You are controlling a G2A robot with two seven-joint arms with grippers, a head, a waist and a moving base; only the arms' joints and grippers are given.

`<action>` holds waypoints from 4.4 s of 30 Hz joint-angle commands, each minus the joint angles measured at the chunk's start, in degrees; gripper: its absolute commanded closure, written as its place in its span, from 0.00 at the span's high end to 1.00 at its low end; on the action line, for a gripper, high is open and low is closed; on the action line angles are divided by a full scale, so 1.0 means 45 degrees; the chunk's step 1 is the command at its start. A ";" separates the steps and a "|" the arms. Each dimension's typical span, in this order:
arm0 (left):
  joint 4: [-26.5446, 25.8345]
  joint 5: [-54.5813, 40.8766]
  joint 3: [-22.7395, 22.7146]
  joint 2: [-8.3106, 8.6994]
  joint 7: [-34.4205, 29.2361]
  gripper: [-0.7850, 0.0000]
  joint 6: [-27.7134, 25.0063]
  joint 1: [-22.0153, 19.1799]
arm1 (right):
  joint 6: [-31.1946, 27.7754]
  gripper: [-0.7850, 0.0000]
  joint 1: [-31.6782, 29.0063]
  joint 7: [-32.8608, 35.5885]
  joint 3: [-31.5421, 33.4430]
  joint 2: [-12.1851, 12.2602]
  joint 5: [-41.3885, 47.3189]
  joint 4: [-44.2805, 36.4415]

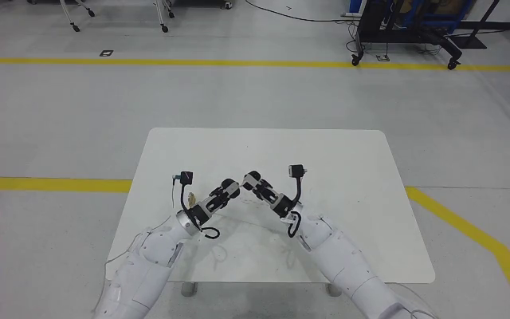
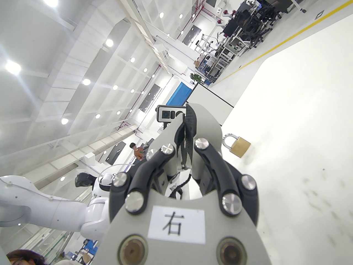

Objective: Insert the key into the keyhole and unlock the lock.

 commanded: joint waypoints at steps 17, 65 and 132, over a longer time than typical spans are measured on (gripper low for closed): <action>0.0038 -0.0082 0.0189 -0.0018 -0.0180 0.14 -0.0067 -0.0052 | 0.0031 0.00 0.0072 0.0251 -0.0047 -0.0102 0.0144 0.0128; -0.0391 -0.0802 0.0076 0.0165 -0.2227 0.00 -0.0349 -0.0012 | -0.1527 0.93 0.0314 0.5618 0.2409 0.1369 -0.2101 -0.0946; -0.0571 0.0904 0.0443 0.0645 -0.2116 1.00 -0.0664 -0.0301 | -0.2064 0.00 0.0824 0.7872 -0.0313 0.3726 0.3630 -0.1148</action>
